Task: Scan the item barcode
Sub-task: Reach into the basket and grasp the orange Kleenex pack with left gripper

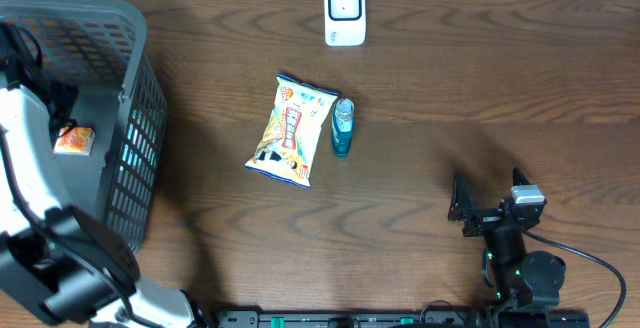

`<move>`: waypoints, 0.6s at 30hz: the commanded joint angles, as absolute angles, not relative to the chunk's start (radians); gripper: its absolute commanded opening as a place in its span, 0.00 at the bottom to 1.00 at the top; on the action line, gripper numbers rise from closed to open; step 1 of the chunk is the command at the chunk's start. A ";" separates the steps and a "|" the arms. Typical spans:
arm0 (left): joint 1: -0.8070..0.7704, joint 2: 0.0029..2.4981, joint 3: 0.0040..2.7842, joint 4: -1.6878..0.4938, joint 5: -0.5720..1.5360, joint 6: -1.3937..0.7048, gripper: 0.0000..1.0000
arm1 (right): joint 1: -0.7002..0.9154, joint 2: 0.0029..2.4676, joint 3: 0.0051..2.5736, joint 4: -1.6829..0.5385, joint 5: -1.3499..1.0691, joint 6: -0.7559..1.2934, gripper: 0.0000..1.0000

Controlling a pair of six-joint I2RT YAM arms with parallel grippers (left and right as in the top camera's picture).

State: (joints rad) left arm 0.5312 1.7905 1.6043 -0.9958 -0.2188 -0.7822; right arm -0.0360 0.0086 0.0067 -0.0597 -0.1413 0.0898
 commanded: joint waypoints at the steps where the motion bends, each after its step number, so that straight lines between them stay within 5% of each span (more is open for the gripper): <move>1: 0.579 1.849 1.589 -0.989 -0.172 -0.810 0.94 | -0.039 0.007 0.006 -0.064 -0.140 0.081 0.99; 18: 0.627 1.886 1.276 -0.575 -0.014 -0.712 0.94 | -0.039 0.007 0.006 -0.064 -0.140 0.081 0.99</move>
